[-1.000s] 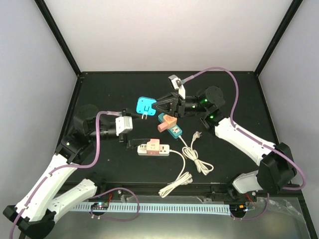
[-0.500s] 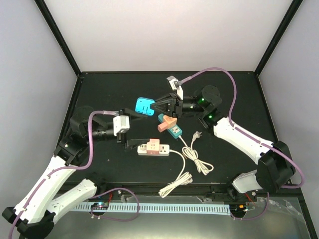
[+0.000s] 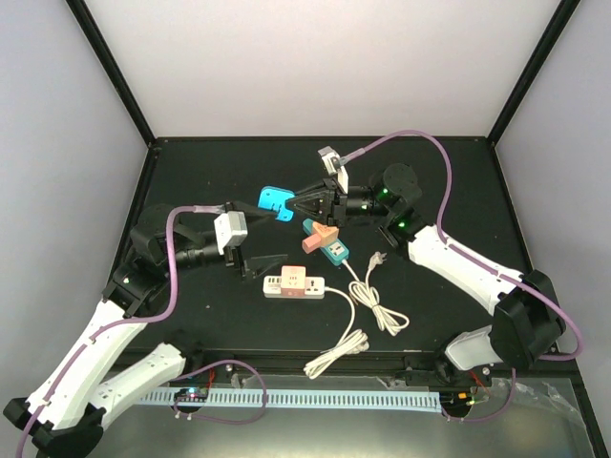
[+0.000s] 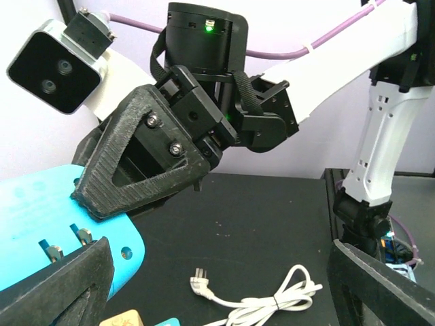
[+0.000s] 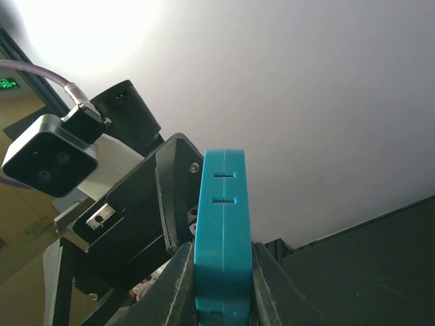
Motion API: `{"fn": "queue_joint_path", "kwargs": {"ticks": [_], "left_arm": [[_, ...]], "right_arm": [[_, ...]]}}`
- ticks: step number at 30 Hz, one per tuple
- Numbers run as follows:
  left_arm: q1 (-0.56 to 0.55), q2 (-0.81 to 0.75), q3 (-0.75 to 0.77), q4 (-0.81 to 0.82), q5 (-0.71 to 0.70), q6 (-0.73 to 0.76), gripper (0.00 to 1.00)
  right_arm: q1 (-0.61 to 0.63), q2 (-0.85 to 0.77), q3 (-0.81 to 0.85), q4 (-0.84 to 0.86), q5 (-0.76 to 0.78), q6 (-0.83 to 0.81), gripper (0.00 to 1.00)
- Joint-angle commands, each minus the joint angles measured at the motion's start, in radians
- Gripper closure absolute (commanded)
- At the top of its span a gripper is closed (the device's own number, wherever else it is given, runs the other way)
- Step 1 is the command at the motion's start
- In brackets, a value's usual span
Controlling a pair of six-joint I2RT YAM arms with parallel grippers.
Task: Pull the plug off the socket
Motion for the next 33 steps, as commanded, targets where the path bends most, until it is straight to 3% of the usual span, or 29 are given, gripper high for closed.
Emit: {"fn": "queue_joint_path", "kwargs": {"ticks": [1, 16, 25, 33], "left_arm": [[0.022, 0.012, -0.011, 0.022, -0.131, -0.02, 0.12], [0.023, 0.059, 0.068, -0.035, -0.145, -0.012, 0.11], [0.026, 0.087, 0.225, -0.314, -0.036, 0.158, 0.11], [0.023, 0.056, 0.223, -0.516, 0.116, 0.328, 0.12]], "right_arm": [[0.027, -0.032, -0.006, -0.001, -0.061, -0.038, 0.99], [0.043, -0.039, -0.001, -0.13, -0.074, -0.15, 0.99], [0.038, -0.036, -0.033, -0.172, -0.022, -0.166, 0.99], [0.035, -0.034, -0.036, -0.189, -0.01, -0.177, 0.99]]}}
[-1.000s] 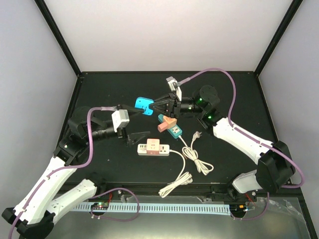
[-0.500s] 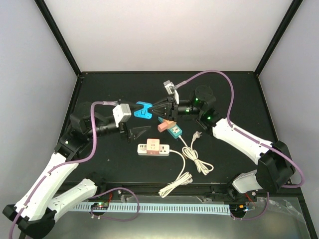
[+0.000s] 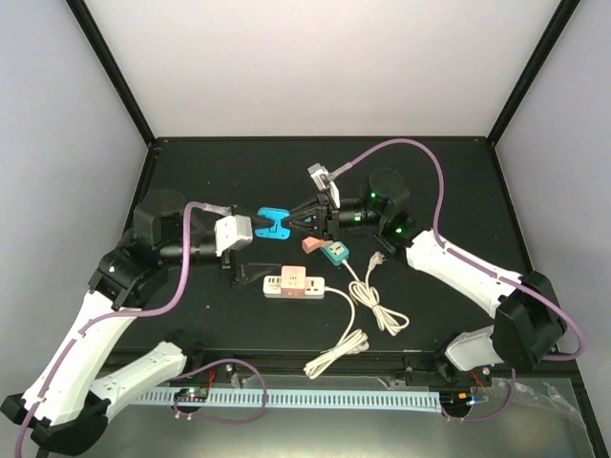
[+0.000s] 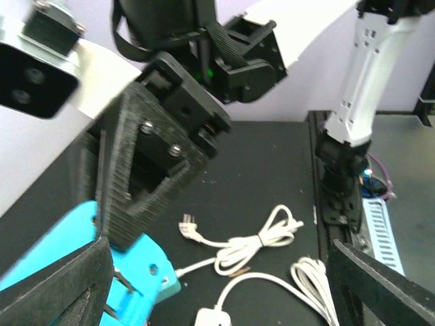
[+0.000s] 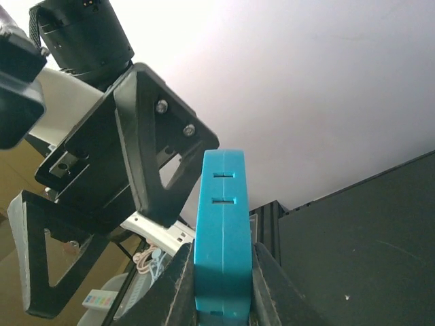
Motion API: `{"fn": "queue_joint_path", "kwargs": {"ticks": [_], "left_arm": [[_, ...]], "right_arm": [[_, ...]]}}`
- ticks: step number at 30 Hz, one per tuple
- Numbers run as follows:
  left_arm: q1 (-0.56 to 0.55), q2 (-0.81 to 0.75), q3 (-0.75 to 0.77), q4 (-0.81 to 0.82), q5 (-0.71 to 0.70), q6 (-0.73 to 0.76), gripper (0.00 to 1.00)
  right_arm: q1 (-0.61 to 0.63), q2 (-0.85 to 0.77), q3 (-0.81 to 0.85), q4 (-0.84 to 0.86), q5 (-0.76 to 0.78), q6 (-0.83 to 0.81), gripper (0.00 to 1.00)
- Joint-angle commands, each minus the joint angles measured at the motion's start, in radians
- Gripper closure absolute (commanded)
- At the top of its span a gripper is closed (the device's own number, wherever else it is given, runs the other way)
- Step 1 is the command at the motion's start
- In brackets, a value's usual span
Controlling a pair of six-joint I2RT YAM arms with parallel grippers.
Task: Pull the plug off the socket
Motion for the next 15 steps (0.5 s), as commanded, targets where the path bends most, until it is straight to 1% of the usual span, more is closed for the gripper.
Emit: {"fn": "queue_joint_path", "kwargs": {"ticks": [1, 8, 15], "left_arm": [[0.003, -0.026, 0.014, -0.134, 0.097, 0.103, 0.13], [-0.001, 0.005, 0.0, -0.121, 0.065, 0.083, 0.15], [-0.016, 0.047, -0.01, -0.106, 0.056, 0.07, 0.16]], "right_arm": [[0.0, -0.023, -0.007, -0.012, 0.001, -0.022, 0.99], [0.002, -0.026, -0.014, -0.007, -0.012, -0.019, 0.99], [0.006, -0.023, -0.016, -0.034, 0.011, -0.045, 0.99]]}}
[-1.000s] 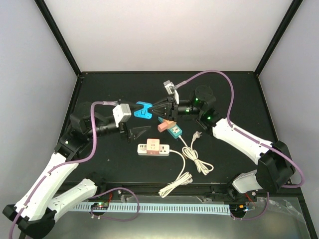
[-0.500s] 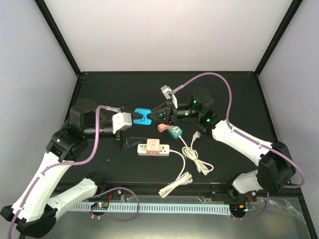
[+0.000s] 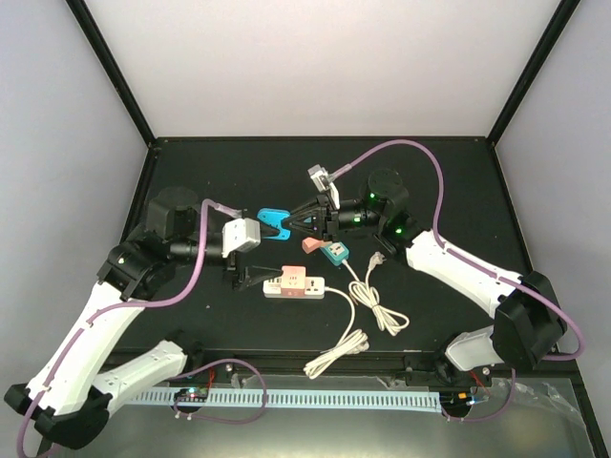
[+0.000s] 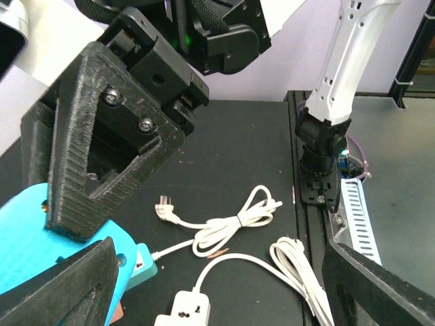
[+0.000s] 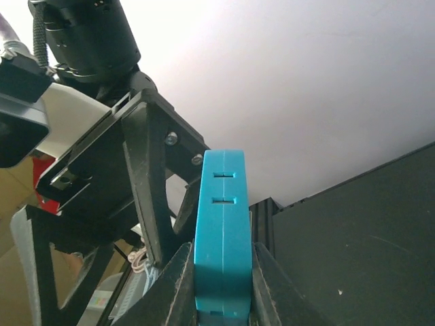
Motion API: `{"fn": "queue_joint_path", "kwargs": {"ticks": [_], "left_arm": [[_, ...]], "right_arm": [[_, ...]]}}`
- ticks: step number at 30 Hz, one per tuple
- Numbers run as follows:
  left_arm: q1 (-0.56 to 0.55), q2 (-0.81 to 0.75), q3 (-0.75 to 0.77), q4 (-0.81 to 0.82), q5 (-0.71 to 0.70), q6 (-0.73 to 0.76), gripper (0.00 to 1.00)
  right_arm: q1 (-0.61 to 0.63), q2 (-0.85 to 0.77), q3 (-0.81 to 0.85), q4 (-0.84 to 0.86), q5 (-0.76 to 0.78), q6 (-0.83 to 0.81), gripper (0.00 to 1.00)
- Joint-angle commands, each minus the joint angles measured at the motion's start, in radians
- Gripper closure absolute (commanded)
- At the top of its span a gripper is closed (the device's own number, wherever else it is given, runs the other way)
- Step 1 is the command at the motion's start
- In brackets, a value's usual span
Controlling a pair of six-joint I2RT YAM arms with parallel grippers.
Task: Pull the plug off the socket
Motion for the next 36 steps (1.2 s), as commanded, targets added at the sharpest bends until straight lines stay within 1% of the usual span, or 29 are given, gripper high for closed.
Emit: {"fn": "queue_joint_path", "kwargs": {"ticks": [1, 4, 9, 12, 15, 19, 22, 27, 29, 32, 36], "left_arm": [[-0.011, 0.02, -0.01, 0.007, -0.007, -0.006, 0.16], [-0.012, 0.027, -0.023, 0.028, -0.059, -0.038, 0.17], [-0.008, 0.031, -0.047, 0.064, -0.141, -0.094, 0.17], [0.003, 0.036, -0.052, 0.072, -0.162, -0.102, 0.18], [0.014, 0.047, -0.045, 0.072, -0.152, -0.113, 0.18], [0.032, 0.062, -0.016, 0.089, -0.127, -0.155, 0.16], [0.05, 0.071, 0.018, 0.078, -0.114, -0.157, 0.15], [0.082, 0.051, 0.076, 0.058, -0.112, -0.141, 0.16], [0.098, 0.047, 0.098, 0.032, -0.112, -0.135, 0.18], [0.129, 0.065, 0.15, -0.052, -0.109, -0.117, 0.22], [0.167, 0.072, 0.168, -0.133, -0.047, -0.092, 0.3]], "right_arm": [[0.008, -0.022, -0.007, -0.042, 0.022, -0.044, 0.99], [0.013, -0.017, 0.008, -0.1, 0.042, -0.082, 0.99], [0.019, -0.021, -0.001, -0.085, 0.025, -0.088, 0.99], [0.022, -0.029, -0.013, -0.063, 0.002, -0.085, 0.99], [0.03, -0.037, -0.025, -0.038, -0.031, -0.074, 0.99], [0.039, -0.042, -0.025, -0.063, -0.05, -0.098, 0.99], [0.039, -0.044, -0.031, -0.067, -0.052, -0.105, 0.99], [0.032, -0.046, -0.025, -0.135, -0.031, -0.177, 0.99], [0.027, -0.046, -0.026, -0.155, -0.03, -0.204, 0.99], [0.027, -0.05, -0.017, -0.206, -0.038, -0.257, 0.99], [0.027, -0.062, 0.005, -0.284, -0.045, -0.342, 0.99]]}}
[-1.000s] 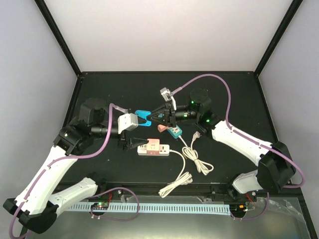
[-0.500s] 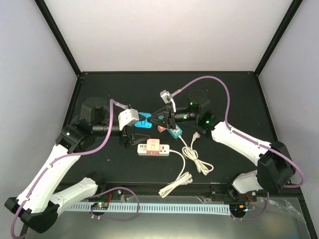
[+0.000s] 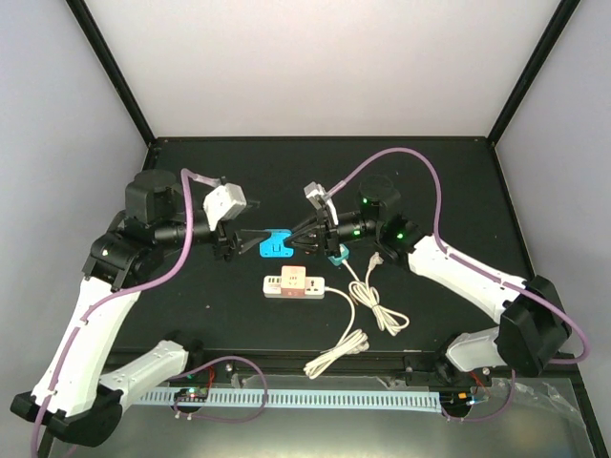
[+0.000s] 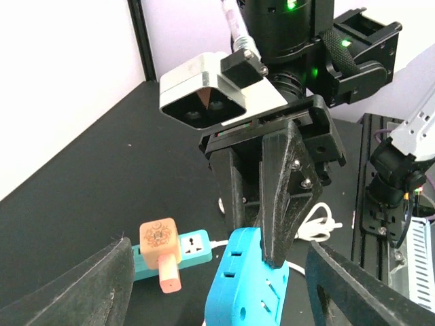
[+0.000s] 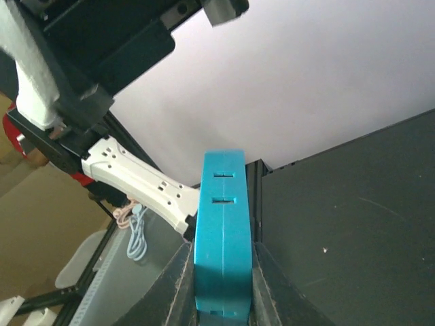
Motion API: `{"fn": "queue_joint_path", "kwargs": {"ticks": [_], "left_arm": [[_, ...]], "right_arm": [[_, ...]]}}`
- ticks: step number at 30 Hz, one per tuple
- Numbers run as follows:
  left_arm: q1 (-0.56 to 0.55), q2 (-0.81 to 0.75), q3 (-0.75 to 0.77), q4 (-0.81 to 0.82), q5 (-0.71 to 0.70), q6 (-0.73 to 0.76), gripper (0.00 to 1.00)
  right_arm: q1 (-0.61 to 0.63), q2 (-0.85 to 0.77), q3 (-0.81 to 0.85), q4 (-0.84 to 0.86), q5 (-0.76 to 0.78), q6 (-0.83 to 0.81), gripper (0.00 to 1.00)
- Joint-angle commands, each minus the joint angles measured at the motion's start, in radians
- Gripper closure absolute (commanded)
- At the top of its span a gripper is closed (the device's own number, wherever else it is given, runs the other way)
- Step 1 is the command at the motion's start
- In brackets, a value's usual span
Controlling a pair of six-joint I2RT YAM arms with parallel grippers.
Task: Pull the plug off the socket
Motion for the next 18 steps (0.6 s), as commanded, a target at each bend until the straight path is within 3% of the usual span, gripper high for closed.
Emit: {"fn": "queue_joint_path", "kwargs": {"ticks": [1, 13, 18], "left_arm": [[0.031, 0.002, 0.032, -0.128, 0.078, 0.035, 0.31], [0.031, -0.011, -0.084, -0.166, 0.193, 0.005, 0.41], [0.031, -0.007, -0.121, -0.135, 0.22, -0.031, 0.52]], "right_arm": [[0.001, -0.034, 0.038, -0.089, -0.03, -0.122, 0.99], [0.003, -0.048, 0.072, -0.114, -0.123, -0.156, 0.99], [0.004, -0.043, 0.077, -0.109, -0.123, -0.148, 0.99]]}}
